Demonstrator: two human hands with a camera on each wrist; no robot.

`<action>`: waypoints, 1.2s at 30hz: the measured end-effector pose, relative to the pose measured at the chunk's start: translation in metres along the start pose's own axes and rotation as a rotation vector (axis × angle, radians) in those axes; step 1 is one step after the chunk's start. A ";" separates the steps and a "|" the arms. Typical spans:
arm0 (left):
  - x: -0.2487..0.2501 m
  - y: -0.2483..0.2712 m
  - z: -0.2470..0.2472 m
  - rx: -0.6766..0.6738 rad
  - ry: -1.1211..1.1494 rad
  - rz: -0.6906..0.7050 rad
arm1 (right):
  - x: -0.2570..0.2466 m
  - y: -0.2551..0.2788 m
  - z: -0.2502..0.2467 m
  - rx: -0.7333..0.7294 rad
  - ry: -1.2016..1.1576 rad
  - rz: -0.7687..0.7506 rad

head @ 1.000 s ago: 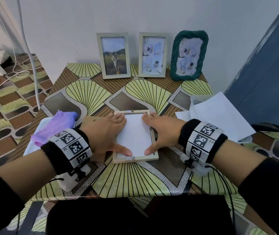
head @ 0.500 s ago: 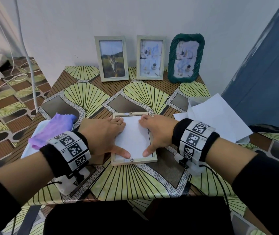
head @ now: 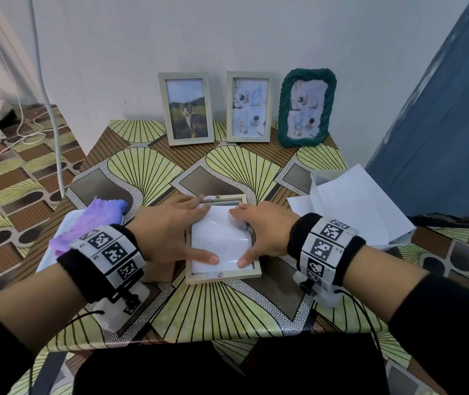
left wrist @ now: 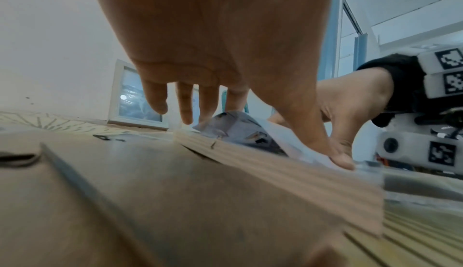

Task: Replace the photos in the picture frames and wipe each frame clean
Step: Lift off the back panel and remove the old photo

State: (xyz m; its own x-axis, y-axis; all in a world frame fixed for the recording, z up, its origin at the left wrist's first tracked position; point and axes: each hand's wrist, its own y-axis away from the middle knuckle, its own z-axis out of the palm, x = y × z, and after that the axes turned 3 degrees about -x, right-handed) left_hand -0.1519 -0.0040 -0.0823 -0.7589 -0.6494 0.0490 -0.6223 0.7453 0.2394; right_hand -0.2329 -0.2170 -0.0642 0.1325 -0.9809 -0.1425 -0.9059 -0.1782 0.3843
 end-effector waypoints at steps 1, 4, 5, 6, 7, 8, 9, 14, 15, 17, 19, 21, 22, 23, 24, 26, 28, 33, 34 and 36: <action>-0.002 0.000 -0.002 -0.011 0.028 -0.009 | 0.000 0.000 0.001 0.008 -0.016 0.003; -0.008 -0.002 -0.006 -0.048 0.075 -0.018 | 0.002 0.001 0.005 0.020 -0.062 0.010; -0.009 -0.003 -0.007 -0.055 0.079 -0.015 | 0.003 0.002 0.005 0.018 -0.079 0.013; -0.008 -0.004 -0.007 -0.054 0.082 -0.006 | 0.003 0.002 0.006 0.017 -0.093 0.014; -0.008 -0.005 -0.008 -0.045 0.090 0.007 | 0.004 0.003 0.006 0.019 -0.101 0.012; -0.006 -0.006 -0.010 -0.031 0.108 0.017 | 0.004 0.003 0.006 0.021 -0.102 0.010; -0.005 -0.008 -0.012 -0.019 0.137 0.020 | 0.004 0.003 0.006 0.022 -0.102 0.006; -0.006 -0.012 -0.026 0.047 0.294 -0.015 | 0.006 0.003 0.006 0.030 -0.092 -0.043; -0.007 -0.013 -0.027 0.077 0.313 -0.027 | 0.006 0.003 0.007 0.031 -0.090 -0.050; -0.008 -0.013 -0.029 0.123 0.344 -0.036 | 0.007 0.002 0.007 0.028 -0.096 -0.057; -0.006 -0.012 -0.029 0.138 0.360 -0.041 | 0.007 0.002 0.008 0.034 -0.102 -0.062; -0.004 -0.010 -0.028 0.157 0.367 -0.049 | 0.008 0.001 0.009 0.052 -0.106 -0.065; -0.003 -0.009 -0.027 0.171 0.378 -0.051 | 0.009 0.001 0.011 0.057 -0.108 -0.067; -0.002 -0.008 -0.026 0.187 0.392 -0.056 | 0.010 0.002 0.012 0.056 -0.112 -0.071; -0.002 -0.007 -0.026 0.203 0.403 -0.065 | 0.011 0.003 0.013 0.053 -0.114 -0.074; -0.001 -0.004 -0.025 0.249 0.418 -0.078 | 0.011 0.007 0.014 0.076 -0.094 -0.079; 0.001 -0.001 -0.026 0.316 0.450 -0.071 | 0.009 0.014 0.010 0.163 -0.075 -0.082; 0.009 0.013 -0.036 0.434 0.587 0.043 | 0.009 0.050 -0.016 0.495 -0.210 -0.028; 0.010 0.015 -0.039 0.455 0.615 0.060 | 0.013 0.059 -0.019 0.532 -0.218 -0.003; 0.013 0.019 -0.045 0.484 0.661 0.075 | 0.021 0.075 -0.022 0.564 -0.193 0.074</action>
State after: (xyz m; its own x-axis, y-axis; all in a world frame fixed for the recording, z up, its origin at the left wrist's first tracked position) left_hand -0.1648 -0.0052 -0.0336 -0.6264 -0.4376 0.6451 -0.7028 0.6750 -0.2245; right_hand -0.2892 -0.2525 -0.0180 0.0330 -0.9479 -0.3167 -0.9906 0.0110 -0.1361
